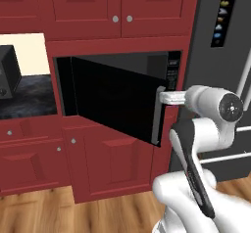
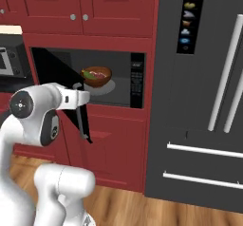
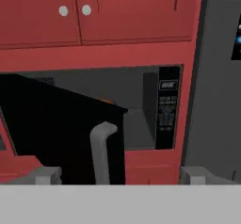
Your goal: The microwave is finished heating the steak and cucumber. Take the bowl containing the food and place it on the dining counter.
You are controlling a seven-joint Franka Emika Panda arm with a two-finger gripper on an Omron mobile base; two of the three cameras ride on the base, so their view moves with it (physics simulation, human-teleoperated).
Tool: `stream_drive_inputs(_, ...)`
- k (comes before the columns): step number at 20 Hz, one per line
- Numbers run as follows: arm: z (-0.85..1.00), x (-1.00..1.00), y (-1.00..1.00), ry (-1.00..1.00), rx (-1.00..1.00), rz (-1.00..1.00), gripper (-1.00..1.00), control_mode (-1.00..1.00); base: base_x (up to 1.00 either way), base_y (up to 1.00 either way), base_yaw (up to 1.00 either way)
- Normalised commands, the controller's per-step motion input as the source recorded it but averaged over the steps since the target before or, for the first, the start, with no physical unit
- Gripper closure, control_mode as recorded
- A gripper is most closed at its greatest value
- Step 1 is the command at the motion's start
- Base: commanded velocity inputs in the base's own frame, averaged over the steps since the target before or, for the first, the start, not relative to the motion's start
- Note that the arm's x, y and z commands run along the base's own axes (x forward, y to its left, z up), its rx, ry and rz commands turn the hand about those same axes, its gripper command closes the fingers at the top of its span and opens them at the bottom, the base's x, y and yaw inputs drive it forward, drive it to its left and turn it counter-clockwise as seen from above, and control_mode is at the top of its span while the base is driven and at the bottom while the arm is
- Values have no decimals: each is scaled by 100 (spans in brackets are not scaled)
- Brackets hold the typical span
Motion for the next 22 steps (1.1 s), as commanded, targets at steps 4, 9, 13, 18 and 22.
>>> stream_drive_inputs(4, 7, -100, -100, 27, 38, 13, -100, -100, 0, 0, 0)
stream_drive_inputs(9, -86, -40, -100, 45, 52, 14, -100, -100, 0, 0, 0)
stream_drive_inputs(13, -82, 84, -78, 14, 56, 16, -100, -100, 0, 0, 0)
stream_drive_inputs(18, -6, 100, -2, 0, 35, 9, -100, -100, 0, 0, 0)
stream_drive_inputs(22, 0, 100, 1, 5, 25, 10, -100, -100, 0, 0, 0)
